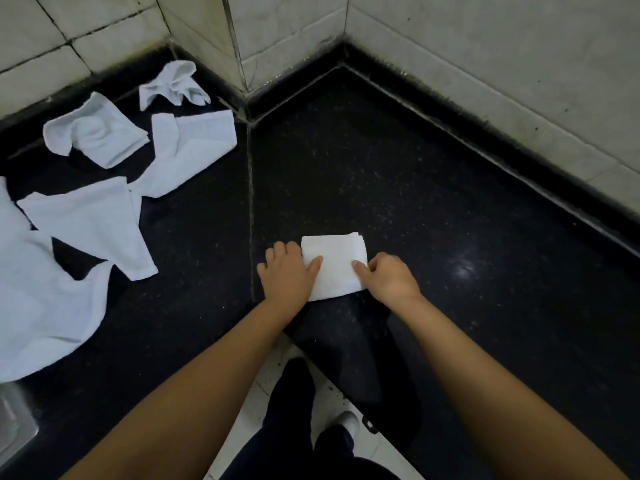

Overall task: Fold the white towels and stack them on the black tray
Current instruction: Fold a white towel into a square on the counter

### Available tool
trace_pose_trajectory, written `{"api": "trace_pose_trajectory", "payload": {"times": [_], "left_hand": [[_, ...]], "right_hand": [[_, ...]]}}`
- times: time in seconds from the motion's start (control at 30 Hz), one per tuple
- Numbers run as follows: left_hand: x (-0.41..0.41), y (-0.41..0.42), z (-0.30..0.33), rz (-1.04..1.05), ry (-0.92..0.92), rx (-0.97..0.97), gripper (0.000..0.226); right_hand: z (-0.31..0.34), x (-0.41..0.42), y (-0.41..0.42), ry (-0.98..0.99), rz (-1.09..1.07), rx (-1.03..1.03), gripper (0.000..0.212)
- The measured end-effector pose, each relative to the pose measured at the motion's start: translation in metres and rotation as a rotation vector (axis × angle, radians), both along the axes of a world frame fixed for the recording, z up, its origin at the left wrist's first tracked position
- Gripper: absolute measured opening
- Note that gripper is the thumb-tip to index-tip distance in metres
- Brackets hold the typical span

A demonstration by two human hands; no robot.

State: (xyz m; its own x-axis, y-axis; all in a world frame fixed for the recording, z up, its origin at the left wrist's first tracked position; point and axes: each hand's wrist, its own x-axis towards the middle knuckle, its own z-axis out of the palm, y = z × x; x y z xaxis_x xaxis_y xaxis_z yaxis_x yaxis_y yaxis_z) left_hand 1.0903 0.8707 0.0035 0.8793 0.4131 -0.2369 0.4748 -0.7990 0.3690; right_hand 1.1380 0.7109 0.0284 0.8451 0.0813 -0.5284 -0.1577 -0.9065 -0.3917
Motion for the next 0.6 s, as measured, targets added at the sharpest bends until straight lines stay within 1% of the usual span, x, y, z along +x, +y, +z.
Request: {"api": "trace_pose_trajectory", "payload": {"times": [0.1,0.2,0.3,0.43,0.5,0.6], "left_hand": [[-0.002,-0.003,-0.003,-0.015,-0.018,0.062,0.041],[-0.003,-0.005,-0.005,-0.034,-0.030,0.121,0.040],[-0.004,-0.006,-0.008,-0.048,-0.042,0.150,0.040],[-0.005,-0.006,-0.010,-0.062,-0.043,0.196,0.040],[-0.006,-0.007,-0.010,-0.069,-0.056,0.210,0.039],[-0.009,-0.007,-0.012,-0.083,-0.084,0.237,0.038]], "right_hand": [[-0.001,-0.014,-0.010,-0.010,0.031,-0.027,0.036],[0.002,-0.023,-0.018,-0.087,0.038,0.021,0.036],[0.000,-0.029,-0.021,-0.125,0.101,0.079,0.035],[-0.005,-0.035,-0.022,-0.146,0.022,0.163,0.028],[-0.007,-0.036,-0.023,-0.165,0.028,0.094,0.031],[-0.011,-0.038,-0.020,-0.265,0.155,-0.130,0.040]]}}
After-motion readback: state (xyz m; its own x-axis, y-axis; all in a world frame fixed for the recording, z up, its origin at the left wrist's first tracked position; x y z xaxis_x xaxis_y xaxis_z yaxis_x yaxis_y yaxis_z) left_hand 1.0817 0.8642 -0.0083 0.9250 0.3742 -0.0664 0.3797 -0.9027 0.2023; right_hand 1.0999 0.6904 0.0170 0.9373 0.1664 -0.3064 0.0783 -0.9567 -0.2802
